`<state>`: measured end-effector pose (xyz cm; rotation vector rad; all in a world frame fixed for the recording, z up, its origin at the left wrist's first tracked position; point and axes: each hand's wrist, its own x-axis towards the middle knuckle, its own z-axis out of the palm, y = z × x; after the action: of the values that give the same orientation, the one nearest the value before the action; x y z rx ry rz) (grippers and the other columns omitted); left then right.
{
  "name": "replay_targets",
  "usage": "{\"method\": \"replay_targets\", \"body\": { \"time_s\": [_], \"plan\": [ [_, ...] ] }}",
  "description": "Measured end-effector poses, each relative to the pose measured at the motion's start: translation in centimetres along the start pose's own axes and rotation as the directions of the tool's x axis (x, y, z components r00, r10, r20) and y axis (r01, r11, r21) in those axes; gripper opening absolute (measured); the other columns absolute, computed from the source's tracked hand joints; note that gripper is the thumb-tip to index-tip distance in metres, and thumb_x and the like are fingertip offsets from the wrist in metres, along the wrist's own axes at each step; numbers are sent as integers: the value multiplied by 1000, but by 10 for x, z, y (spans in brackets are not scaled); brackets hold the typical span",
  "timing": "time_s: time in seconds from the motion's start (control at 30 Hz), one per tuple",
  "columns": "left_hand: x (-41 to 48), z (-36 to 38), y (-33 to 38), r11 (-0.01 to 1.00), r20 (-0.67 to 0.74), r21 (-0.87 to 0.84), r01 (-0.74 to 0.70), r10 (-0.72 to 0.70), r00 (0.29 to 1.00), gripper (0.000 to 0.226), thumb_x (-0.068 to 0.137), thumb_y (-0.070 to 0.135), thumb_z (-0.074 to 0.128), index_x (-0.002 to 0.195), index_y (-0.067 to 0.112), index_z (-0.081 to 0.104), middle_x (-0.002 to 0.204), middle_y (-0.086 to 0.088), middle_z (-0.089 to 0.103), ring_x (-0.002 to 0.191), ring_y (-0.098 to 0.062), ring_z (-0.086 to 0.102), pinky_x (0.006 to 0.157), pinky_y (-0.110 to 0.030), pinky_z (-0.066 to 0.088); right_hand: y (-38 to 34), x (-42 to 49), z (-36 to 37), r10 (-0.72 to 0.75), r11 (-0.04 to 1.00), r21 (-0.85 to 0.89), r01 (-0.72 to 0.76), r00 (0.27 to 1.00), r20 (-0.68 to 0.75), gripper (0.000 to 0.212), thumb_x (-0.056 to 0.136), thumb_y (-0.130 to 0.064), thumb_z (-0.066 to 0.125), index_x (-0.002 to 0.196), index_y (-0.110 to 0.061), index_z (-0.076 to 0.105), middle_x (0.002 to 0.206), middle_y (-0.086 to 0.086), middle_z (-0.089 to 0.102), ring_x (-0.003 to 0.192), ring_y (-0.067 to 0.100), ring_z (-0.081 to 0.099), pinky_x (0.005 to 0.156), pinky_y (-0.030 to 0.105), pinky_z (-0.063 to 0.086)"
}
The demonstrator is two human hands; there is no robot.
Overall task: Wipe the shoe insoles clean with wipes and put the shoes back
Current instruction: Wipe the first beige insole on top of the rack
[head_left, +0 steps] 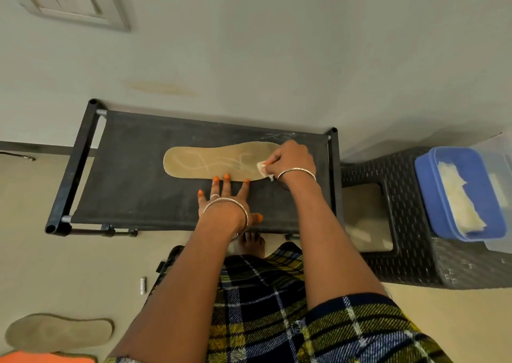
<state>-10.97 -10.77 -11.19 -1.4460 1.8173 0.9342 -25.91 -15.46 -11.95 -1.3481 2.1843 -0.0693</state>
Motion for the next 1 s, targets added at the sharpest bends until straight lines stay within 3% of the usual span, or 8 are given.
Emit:
{"method": "replay_targets", "body": {
  "time_s": [0.13,0.27,0.4,0.5,0.67,0.8,0.9,1.0],
  "plan": [
    [-3,-4,-4,1000,-10,-14,6,-6,1000,89,91,65,42,151,36,-17,158,-1,-27,146,-30,-23,116,-60,-3,-1,-1,2,13,1000,8,-13,999,-42,22,71,-28,81,92,-21,78,98,4,74,92,26,70,84,38,59],
    [-4,-5,-3,999,13,-24,21,-21,1000,89,91,66,42,151,37,-17,158,1,-27,146,-31,-22,116,-61,-1,-8,-10,4,-97,995,19,95,986,133,12,71,-23,82,82,-28,80,92,-5,76,88,19,68,85,34,57],
    [-8,-10,-2,1000,20,-22,19,-18,1000,88,92,66,41,151,36,-16,159,1,-26,146,-32,-22,116,-61,-1,5,-4,-7,67,997,40,-65,997,-42,13,71,-23,78,83,-24,78,96,2,74,93,27,69,78,33,56],
    [-9,-13,2,1000,30,-12,22,-22,999,87,92,66,40,152,36,-15,159,-1,-26,145,-32,-22,116,-61,-2,8,-5,-9,60,997,56,-55,994,-92,10,76,-21,78,87,-22,79,94,3,74,91,25,69,73,29,51],
    [-4,-7,5,999,34,-11,31,-31,999,89,90,68,41,151,38,-16,158,-3,-28,145,-30,-24,116,-60,-2,-8,-10,6,-106,992,82,95,985,137,7,75,-26,82,82,-26,80,94,-8,76,89,13,65,85,30,54],
    [-5,-7,4,999,42,-20,34,-33,999,89,89,70,40,151,38,-15,157,-1,-30,145,-30,-24,115,-61,-1,-1,1,3,87,994,61,-89,996,34,34,57,-30,78,90,-22,78,97,1,74,90,24,69,82,37,59],
    [-6,-8,2,999,55,-24,29,-27,998,91,89,69,41,151,37,-16,156,-1,-32,145,-31,-24,115,-62,-1,12,4,-5,166,984,81,-161,984,-60,30,63,-25,76,92,-19,76,95,4,73,89,29,69,79,37,59],
    [-4,-7,4,999,54,-13,33,-33,998,92,89,69,41,151,35,-17,156,-3,-33,145,-31,-25,115,-62,-1,8,-1,-1,76,993,97,-74,997,-19,17,70,-24,78,86,-21,79,90,1,74,90,24,69,82,36,58]
  ]
}}
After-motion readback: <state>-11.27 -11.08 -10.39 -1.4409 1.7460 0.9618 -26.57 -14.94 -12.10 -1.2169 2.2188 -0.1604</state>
